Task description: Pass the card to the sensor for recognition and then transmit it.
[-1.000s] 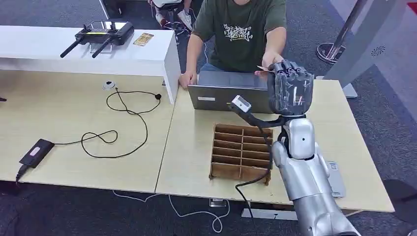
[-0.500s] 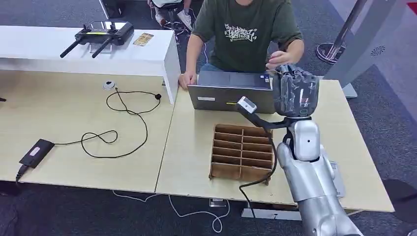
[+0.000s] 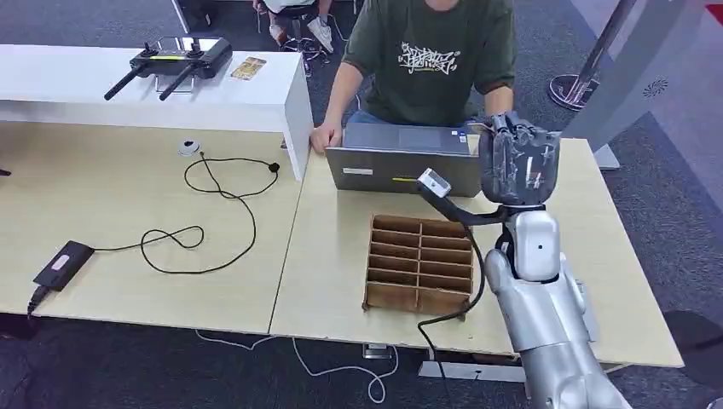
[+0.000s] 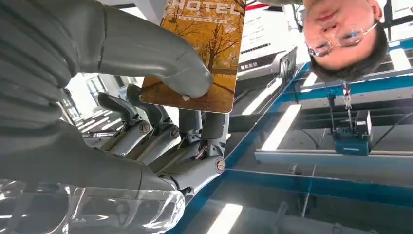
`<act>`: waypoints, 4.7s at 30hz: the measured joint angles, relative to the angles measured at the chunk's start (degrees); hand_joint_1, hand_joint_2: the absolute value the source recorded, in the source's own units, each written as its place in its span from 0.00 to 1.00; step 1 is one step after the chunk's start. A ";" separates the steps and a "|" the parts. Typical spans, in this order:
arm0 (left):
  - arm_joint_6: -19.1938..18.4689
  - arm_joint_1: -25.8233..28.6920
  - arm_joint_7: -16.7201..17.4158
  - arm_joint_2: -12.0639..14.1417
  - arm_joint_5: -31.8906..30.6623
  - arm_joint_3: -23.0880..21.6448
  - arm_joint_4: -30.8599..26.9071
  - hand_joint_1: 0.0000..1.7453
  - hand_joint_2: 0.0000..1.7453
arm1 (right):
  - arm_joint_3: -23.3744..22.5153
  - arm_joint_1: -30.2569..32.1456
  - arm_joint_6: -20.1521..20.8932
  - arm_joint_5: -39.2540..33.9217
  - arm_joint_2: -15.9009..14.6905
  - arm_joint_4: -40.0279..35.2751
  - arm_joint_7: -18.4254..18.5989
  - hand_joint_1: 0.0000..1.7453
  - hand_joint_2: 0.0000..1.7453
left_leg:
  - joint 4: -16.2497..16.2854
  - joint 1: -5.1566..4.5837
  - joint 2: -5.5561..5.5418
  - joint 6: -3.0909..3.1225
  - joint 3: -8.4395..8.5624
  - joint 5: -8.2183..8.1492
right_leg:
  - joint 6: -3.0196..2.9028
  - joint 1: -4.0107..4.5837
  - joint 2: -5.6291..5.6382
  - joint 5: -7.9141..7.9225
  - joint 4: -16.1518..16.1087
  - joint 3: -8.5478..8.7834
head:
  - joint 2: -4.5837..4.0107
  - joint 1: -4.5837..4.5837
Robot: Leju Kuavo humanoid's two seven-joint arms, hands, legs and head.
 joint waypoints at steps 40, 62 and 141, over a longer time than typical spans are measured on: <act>-2.67 -0.28 2.32 0.31 -0.87 0.00 -0.13 0.00 0.00 | -10.45 1.13 12.83 -43.23 -0.04 -4.59 -6.25 1.00 1.00 | 0.00 0.00 0.00 0.00 -0.01 0.00 | 0.00 0.00 0.00 0.00 0.00 0.00 | 0.00 0.00; -3.43 -0.30 2.36 0.39 -1.22 0.17 -0.15 0.00 0.00 | -13.16 1.09 14.62 -48.13 -0.07 -4.22 -6.38 1.00 1.00 | 0.00 0.00 -0.01 0.00 -0.01 0.00 | 0.00 0.00 -0.01 0.00 0.00 0.00 | 0.00 0.00; -4.50 -0.30 1.84 0.83 -6.27 3.15 -0.48 0.00 0.00 | -34.03 16.99 12.68 -50.60 -5.60 -7.19 -8.06 1.00 1.00 | 0.01 -0.01 -0.05 0.01 -0.04 -0.02 | 0.01 -0.01 -0.05 0.00 -0.02 -0.01 | 0.00 0.00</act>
